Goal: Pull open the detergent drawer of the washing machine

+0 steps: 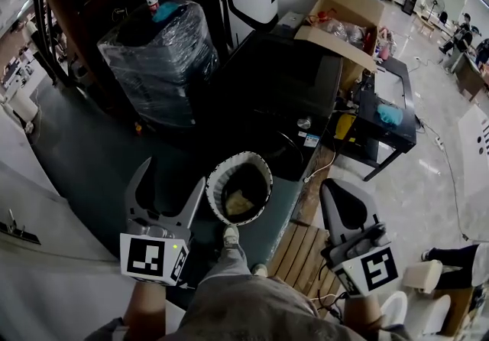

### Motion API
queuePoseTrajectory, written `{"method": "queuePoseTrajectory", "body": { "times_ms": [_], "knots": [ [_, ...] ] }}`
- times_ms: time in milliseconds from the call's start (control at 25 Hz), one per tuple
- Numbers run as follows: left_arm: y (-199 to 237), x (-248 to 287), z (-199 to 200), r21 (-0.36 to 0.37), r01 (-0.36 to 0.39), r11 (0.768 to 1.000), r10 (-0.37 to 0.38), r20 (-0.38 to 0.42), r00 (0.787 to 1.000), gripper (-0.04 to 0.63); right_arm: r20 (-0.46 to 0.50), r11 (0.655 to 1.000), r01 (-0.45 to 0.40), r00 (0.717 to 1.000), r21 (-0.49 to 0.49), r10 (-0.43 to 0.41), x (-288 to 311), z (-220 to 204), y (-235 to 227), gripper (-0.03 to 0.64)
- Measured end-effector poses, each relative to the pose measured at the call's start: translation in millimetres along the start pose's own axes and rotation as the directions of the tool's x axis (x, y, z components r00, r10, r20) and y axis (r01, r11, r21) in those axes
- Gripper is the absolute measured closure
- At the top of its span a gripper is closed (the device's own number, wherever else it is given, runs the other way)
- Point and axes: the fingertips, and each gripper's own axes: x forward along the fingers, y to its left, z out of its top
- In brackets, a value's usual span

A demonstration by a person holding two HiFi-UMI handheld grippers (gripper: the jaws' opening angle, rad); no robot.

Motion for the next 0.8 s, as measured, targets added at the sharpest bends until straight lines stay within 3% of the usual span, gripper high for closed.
{"method": "queuePoseTrajectory", "body": {
  "times_ms": [280, 800],
  "knots": [
    [23.9, 23.5, -14.5, -0.036, 0.007, 0.999, -0.007, -0.01, 1.0, 0.227, -0.024, 1.0, -0.012, 1.0, 0.003, 0.012, 38.5, -9.6, -0.4, 0.584],
    [79.1, 131.7, -72.0, -0.207, 0.084, 0.975, -0.092, -0.028, 0.995, 0.227, -0.102, 1.0, 0.01, 0.995, -0.006, -0.011, 146.9, -41.3, -24.2, 0.584]
  ]
}}
